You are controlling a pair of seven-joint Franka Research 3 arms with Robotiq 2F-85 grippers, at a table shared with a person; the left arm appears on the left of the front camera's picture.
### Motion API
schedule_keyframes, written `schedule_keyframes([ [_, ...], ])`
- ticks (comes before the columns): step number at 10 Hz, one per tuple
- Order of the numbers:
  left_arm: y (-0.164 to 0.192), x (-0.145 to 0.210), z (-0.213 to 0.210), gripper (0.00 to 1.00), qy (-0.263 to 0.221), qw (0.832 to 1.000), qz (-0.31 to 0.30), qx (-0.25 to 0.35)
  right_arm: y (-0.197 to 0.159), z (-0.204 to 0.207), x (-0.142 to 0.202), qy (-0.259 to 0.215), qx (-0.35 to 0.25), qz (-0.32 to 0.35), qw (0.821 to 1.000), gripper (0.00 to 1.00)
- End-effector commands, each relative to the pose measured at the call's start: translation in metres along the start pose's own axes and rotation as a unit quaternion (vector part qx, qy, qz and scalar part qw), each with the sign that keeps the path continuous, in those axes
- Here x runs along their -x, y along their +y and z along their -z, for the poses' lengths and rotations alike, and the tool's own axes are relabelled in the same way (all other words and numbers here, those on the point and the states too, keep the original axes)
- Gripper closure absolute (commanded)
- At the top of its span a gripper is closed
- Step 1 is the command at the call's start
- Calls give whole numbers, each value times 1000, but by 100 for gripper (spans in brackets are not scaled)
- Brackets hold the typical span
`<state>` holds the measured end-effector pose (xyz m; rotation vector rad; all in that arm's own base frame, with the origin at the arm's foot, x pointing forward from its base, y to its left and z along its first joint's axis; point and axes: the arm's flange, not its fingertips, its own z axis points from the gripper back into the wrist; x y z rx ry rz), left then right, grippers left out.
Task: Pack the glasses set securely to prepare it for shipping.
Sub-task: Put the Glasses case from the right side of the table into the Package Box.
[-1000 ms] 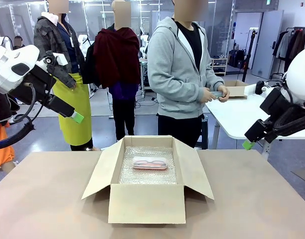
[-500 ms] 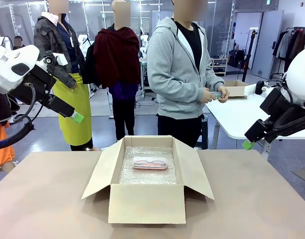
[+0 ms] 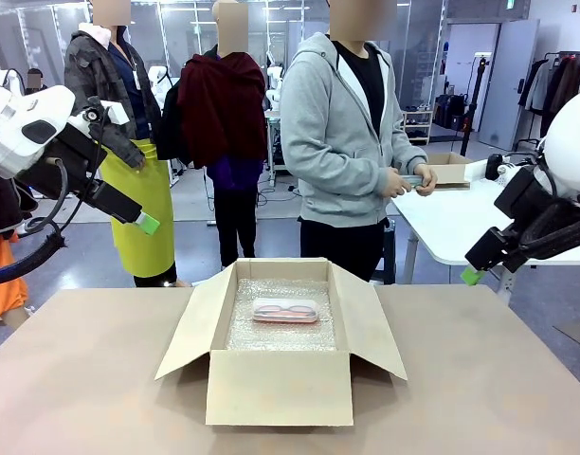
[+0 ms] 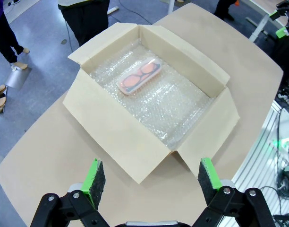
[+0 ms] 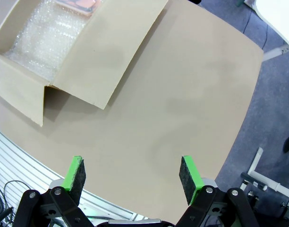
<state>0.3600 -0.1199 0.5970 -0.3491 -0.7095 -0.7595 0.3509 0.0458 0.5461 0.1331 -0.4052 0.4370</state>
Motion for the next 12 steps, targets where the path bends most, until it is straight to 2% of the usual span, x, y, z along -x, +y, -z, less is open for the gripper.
schedule_keyframes([
  [1,1,1,-1,0,-10,1000,2,5,2,2,3,-6,7,5,1000,0],
  [12,1,1,-1,0,-10,1000,2,5,2,2,3,-6,7,5,1000,0],
])
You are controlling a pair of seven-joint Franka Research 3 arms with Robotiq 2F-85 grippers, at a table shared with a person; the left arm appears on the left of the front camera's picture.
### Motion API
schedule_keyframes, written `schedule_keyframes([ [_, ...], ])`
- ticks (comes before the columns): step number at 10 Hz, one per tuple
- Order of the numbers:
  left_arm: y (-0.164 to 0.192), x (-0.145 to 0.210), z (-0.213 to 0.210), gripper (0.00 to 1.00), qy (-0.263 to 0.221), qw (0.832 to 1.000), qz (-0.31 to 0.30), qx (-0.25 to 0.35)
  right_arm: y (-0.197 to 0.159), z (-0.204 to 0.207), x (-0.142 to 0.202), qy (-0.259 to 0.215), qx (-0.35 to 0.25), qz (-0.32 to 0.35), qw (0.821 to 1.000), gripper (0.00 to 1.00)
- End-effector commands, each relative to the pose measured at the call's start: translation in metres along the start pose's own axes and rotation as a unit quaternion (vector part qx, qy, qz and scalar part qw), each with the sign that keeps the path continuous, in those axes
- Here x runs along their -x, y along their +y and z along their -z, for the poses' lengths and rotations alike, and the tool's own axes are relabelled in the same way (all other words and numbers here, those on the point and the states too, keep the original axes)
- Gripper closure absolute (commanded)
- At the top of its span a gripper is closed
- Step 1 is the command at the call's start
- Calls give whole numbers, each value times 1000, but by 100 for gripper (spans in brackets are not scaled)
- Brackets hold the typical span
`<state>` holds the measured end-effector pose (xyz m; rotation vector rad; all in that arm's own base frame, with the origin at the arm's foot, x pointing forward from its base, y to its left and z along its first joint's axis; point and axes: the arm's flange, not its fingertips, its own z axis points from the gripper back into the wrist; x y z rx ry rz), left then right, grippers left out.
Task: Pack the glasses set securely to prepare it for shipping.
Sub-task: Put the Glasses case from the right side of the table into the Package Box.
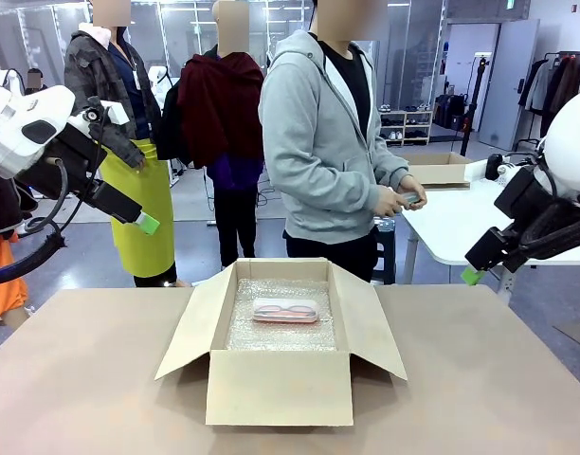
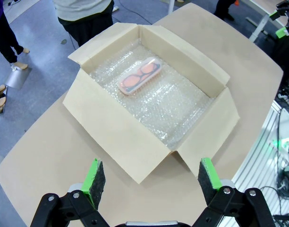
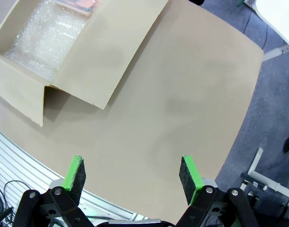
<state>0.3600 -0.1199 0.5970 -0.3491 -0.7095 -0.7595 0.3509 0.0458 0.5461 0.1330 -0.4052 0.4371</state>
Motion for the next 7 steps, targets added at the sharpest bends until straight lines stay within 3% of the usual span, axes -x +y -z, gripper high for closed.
schedule_keyframes([
  [1,1,1,-1,0,-10,1000,2,5,2,2,3,-6,7,5,1000,0],
  [7,1,1,-1,0,-10,1000,2,5,2,2,3,-6,7,5,1000,0],
])
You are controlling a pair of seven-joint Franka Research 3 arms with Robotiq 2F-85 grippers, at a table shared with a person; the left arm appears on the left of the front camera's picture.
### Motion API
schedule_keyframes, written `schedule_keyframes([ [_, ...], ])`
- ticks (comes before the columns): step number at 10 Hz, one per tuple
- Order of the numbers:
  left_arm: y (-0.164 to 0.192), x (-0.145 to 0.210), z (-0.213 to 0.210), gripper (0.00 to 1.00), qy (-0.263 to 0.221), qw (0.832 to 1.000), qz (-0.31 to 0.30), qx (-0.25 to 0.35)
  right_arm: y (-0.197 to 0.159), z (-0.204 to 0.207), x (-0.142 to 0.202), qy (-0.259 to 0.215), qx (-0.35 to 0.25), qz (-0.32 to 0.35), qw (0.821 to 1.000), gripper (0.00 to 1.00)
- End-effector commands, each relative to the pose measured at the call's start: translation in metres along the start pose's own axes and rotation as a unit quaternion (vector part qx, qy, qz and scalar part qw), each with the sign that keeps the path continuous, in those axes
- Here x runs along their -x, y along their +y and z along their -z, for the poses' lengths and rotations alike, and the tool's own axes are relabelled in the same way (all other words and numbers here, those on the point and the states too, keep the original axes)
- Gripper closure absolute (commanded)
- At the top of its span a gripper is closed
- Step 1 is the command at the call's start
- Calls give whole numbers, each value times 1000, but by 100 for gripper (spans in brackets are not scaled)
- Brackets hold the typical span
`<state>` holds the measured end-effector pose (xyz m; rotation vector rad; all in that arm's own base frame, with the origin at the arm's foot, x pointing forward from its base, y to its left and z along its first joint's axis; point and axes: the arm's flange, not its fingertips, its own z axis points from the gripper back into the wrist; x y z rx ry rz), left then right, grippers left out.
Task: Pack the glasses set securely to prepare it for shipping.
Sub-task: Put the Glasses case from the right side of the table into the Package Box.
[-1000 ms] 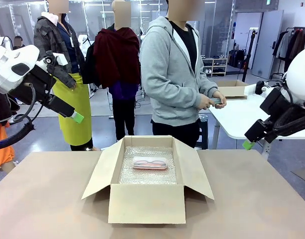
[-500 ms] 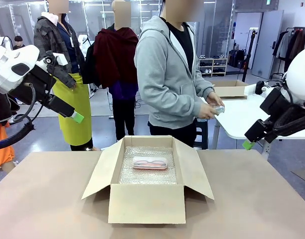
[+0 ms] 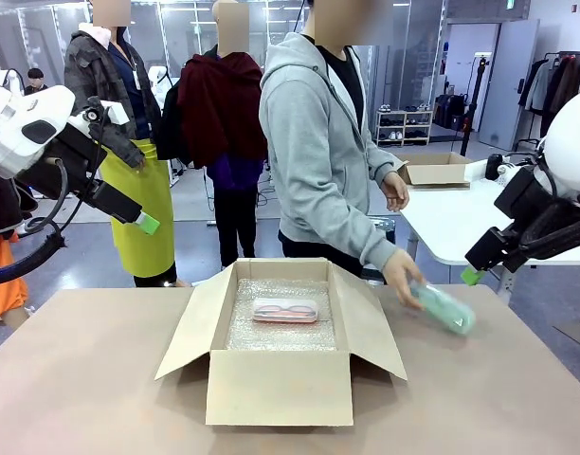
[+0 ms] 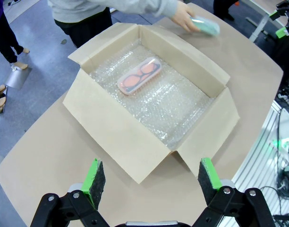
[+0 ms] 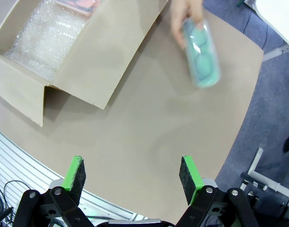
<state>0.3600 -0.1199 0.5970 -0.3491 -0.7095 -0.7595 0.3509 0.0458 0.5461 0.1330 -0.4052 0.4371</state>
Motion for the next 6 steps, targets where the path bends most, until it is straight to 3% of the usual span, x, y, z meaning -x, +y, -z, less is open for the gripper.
schedule_keyframes([
  [1,1,1,-1,0,-10,1000,2,5,2,2,3,-6,7,5,1000,0],
  [6,1,1,-1,0,-10,1000,2,5,2,2,3,-6,7,5,1000,0],
])
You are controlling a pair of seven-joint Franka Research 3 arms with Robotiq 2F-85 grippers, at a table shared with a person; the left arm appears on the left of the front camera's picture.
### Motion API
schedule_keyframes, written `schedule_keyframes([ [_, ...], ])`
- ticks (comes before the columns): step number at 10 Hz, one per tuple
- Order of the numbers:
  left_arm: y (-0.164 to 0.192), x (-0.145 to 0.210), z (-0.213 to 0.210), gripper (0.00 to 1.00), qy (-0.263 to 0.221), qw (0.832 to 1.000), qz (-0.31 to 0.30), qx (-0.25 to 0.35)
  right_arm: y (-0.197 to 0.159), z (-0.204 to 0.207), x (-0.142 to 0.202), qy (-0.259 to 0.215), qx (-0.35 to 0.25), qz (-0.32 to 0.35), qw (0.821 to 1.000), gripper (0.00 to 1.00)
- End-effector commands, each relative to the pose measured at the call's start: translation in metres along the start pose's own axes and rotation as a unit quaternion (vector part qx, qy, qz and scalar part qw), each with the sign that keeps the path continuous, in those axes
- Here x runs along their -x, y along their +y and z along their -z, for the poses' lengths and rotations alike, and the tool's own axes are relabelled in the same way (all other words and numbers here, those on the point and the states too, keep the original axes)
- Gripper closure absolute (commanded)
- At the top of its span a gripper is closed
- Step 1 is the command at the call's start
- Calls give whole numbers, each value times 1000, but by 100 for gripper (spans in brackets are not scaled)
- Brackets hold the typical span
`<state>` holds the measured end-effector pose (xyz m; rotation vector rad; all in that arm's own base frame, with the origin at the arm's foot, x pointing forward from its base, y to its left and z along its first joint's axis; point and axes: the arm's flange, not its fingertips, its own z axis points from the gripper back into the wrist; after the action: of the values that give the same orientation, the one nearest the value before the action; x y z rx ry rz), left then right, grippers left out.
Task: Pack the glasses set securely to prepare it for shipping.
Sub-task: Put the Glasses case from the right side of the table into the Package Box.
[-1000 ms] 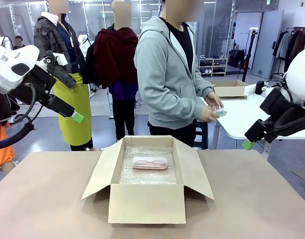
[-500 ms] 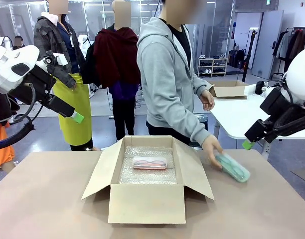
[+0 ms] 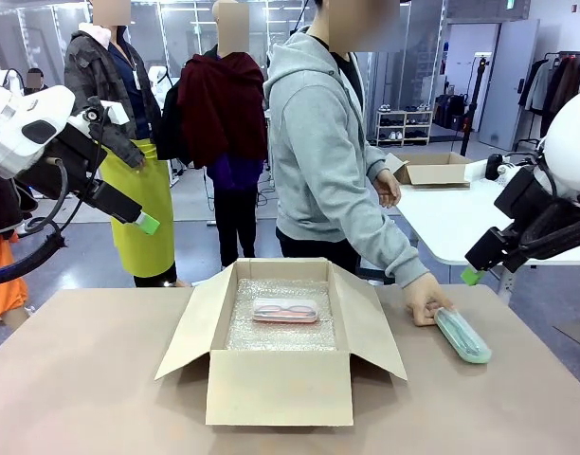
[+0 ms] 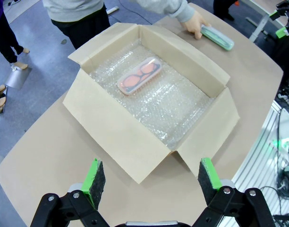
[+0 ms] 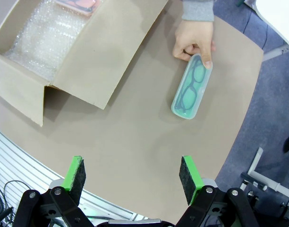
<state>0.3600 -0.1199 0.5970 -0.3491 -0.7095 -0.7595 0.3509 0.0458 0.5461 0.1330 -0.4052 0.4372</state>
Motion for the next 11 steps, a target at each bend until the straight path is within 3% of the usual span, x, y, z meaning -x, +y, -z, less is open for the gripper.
schedule_keyframes([
  [1,1,1,-1,0,-10,1000,2,5,2,2,3,-6,7,5,1000,0],
  [5,1,1,-1,0,-10,1000,2,5,-20,16,-13,32,33,22,999,0],
  [11,1,1,-1,0,-10,1000,2,5,-77,110,-51,95,73,135,984,0],
])
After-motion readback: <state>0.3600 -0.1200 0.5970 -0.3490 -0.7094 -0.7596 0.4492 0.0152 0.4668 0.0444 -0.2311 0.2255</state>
